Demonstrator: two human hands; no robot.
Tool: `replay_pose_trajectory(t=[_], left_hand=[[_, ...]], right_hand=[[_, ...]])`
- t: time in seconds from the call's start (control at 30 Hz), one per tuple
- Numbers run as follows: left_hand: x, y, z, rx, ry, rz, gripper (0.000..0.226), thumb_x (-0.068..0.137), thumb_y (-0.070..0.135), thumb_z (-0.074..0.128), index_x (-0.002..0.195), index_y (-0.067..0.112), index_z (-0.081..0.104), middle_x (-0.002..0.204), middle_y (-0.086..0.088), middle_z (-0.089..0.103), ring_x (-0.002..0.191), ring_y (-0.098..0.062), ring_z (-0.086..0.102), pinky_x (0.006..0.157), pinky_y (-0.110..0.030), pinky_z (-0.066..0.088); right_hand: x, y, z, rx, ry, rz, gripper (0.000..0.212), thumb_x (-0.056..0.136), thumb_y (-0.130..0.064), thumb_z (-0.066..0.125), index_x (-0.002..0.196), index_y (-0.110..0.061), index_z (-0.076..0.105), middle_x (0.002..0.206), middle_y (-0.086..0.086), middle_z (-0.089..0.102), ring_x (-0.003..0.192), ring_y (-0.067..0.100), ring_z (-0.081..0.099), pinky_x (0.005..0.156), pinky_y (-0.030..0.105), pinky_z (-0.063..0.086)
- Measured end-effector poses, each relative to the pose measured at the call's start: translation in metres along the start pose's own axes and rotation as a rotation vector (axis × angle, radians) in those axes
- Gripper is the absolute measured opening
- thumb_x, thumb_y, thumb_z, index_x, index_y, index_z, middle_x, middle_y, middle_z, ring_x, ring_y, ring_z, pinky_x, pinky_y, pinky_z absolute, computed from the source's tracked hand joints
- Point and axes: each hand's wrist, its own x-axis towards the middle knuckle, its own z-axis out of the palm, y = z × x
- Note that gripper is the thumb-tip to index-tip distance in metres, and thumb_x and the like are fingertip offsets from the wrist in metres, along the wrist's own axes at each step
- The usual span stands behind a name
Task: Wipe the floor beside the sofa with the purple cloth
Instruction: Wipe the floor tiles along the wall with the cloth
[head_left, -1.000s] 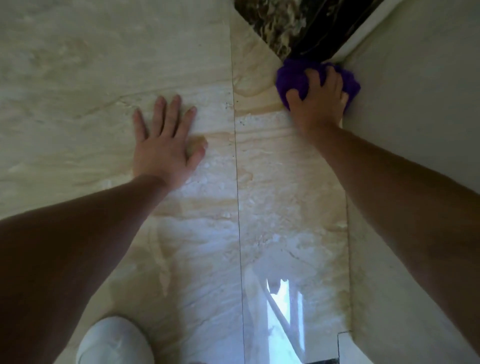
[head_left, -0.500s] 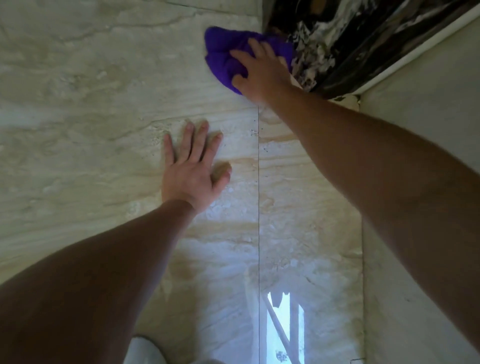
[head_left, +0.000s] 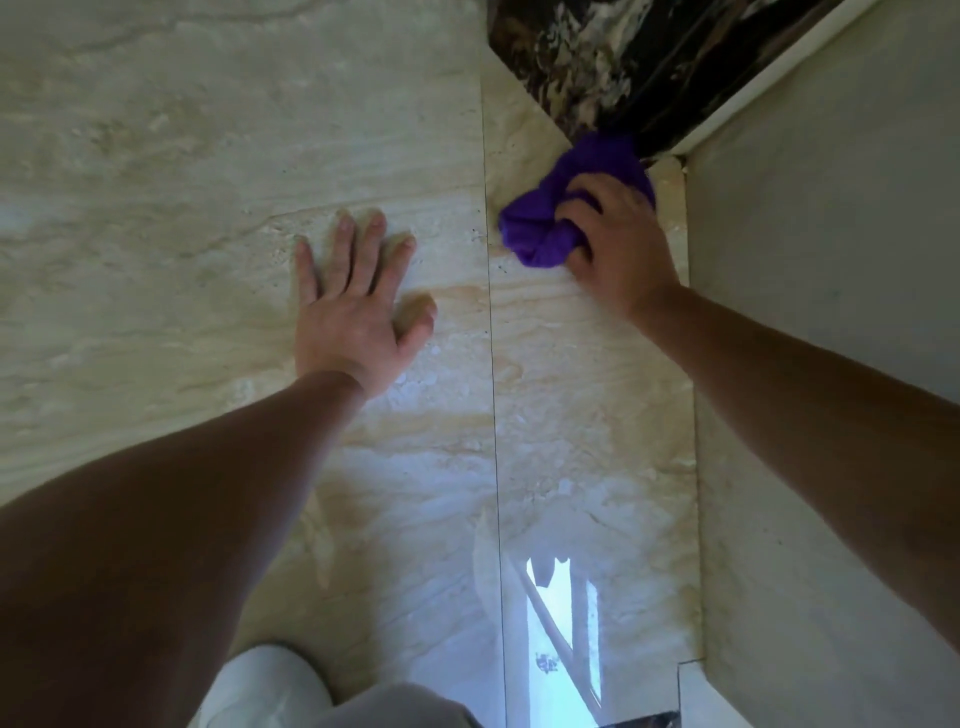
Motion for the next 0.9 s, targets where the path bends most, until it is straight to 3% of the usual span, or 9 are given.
replay_pose_trajectory(t=[0.13,0.23,0.4,0.53,0.67,0.77,0.83,0.9], left_hand=[[0.000,0.001,-0.002,0.007,-0.019,0.002,0.073,0.098,0.067,0.021,0.161,0.031,0.014,0.173,-0.002,0.000,0.160,-0.029,-0.004,0.125,-0.063,0.001],[-0.003,0.000,-0.003,0.004,-0.020,0.004,0.073,0.098,0.066,0.023,0.161,0.030,0.015,0.173,-0.003,0.002,0.160,-0.030,-0.002,0.125,-0.063,0.002],[-0.001,0.001,-0.009,0.009,-0.050,0.019,0.072,0.099,0.067,0.019,0.161,0.031,0.012,0.173,-0.004,0.002,0.160,-0.030,-0.002,0.125,-0.063,-0.001],[0.002,0.003,-0.027,0.008,-0.220,0.008,0.072,0.098,0.061,0.028,0.161,0.029,0.014,0.173,-0.005,-0.002,0.160,-0.029,-0.003,0.125,-0.062,-0.001],[-0.032,0.036,-0.078,0.038,-0.315,-0.084,0.071,0.098,0.047,0.047,0.158,0.014,0.027,0.170,-0.017,0.012,0.158,-0.036,0.009,0.125,-0.062,0.012],[-0.102,0.087,-0.124,-0.291,-0.425,-0.153,0.063,0.098,0.045,0.054,0.152,0.015,0.042,0.163,-0.015,0.036,0.149,-0.034,0.037,0.120,-0.049,0.033],[-0.135,0.126,-0.172,-0.773,-0.545,-0.396,0.060,0.089,0.050,0.062,0.138,0.014,0.058,0.141,-0.014,0.062,0.121,-0.032,0.065,0.107,-0.042,0.050],[-0.165,0.162,-0.221,-1.086,-0.588,-0.579,0.058,0.082,0.051,0.066,0.129,0.016,0.063,0.124,-0.011,0.070,0.103,-0.030,0.071,0.095,-0.047,0.058]], right_hand=[[-0.023,0.041,-0.011,-0.073,-0.111,0.246,0.055,0.091,-0.026,0.052,0.145,-0.016,0.050,0.157,0.023,0.037,0.144,0.043,0.036,0.117,0.047,0.032],[-0.004,0.026,-0.022,-0.031,-0.247,0.337,0.060,0.095,-0.027,0.058,0.152,-0.025,0.041,0.163,0.016,0.029,0.148,0.038,0.029,0.117,0.045,0.031],[-0.089,0.001,-0.023,-0.060,-0.251,0.364,0.052,0.088,-0.021,0.063,0.139,-0.027,0.055,0.152,0.011,0.043,0.133,0.042,0.041,0.109,0.042,0.037],[-0.176,-0.028,-0.008,0.036,-0.134,0.485,0.036,0.081,-0.015,0.063,0.116,-0.020,0.068,0.130,0.013,0.056,0.116,0.041,0.049,0.092,0.041,0.045],[-0.220,-0.043,-0.022,0.120,-0.347,0.558,0.026,0.087,-0.020,0.060,0.111,-0.023,0.070,0.123,0.014,0.063,0.113,0.039,0.057,0.088,0.038,0.046],[-0.241,-0.067,-0.080,0.317,-0.449,0.692,0.031,0.080,-0.022,0.065,0.110,-0.029,0.071,0.115,0.009,0.070,0.108,0.031,0.066,0.080,0.029,0.047],[-0.263,-0.099,-0.135,0.400,-0.409,0.675,0.042,0.076,-0.022,0.068,0.116,-0.034,0.067,0.119,0.005,0.063,0.111,0.029,0.062,0.087,0.032,0.051],[-0.286,-0.136,-0.201,0.501,-0.363,0.637,0.045,0.075,-0.019,0.067,0.117,-0.035,0.067,0.121,0.001,0.060,0.110,0.025,0.059,0.090,0.035,0.053]])
